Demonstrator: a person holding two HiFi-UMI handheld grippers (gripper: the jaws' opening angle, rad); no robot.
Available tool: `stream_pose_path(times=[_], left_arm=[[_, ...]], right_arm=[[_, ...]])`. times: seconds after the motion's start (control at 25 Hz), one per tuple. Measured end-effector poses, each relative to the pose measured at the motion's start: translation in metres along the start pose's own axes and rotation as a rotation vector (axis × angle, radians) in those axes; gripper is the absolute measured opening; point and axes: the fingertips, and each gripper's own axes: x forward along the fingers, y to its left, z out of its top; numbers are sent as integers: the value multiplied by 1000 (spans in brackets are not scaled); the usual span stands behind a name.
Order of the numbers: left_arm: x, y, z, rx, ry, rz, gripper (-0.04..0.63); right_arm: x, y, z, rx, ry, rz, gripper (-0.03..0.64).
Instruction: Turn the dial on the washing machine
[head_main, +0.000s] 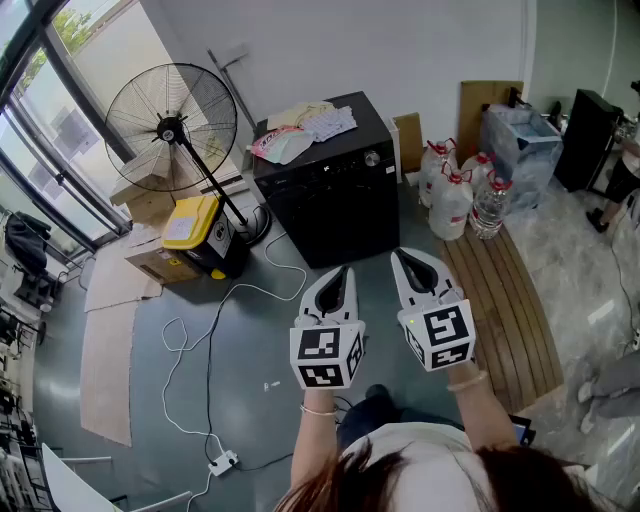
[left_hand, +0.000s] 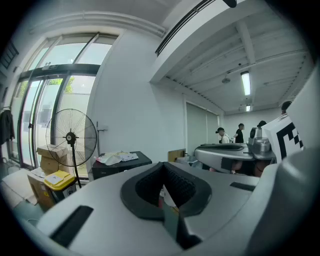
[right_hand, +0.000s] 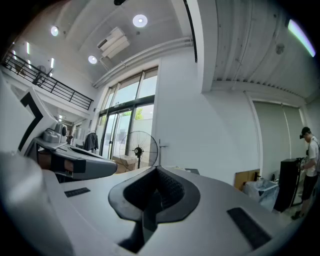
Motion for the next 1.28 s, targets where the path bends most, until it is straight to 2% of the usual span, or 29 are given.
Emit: stream_pose_path(times=[0.2, 0.4, 0.68, 1.28], left_arm=[[16, 8, -7, -4, 11, -9, 14], [33, 24, -10, -8, 13, -28, 14], [58, 49, -9, 4, 12, -65, 15], [93, 71, -19, -4, 27, -124, 15]], right_arm=[[13, -2, -1, 15, -37, 2, 26], [31, -4, -4, 103, -42, 7, 26], [63, -11, -4, 132, -49, -38, 26], [105, -29, -14, 87, -33, -125, 26]])
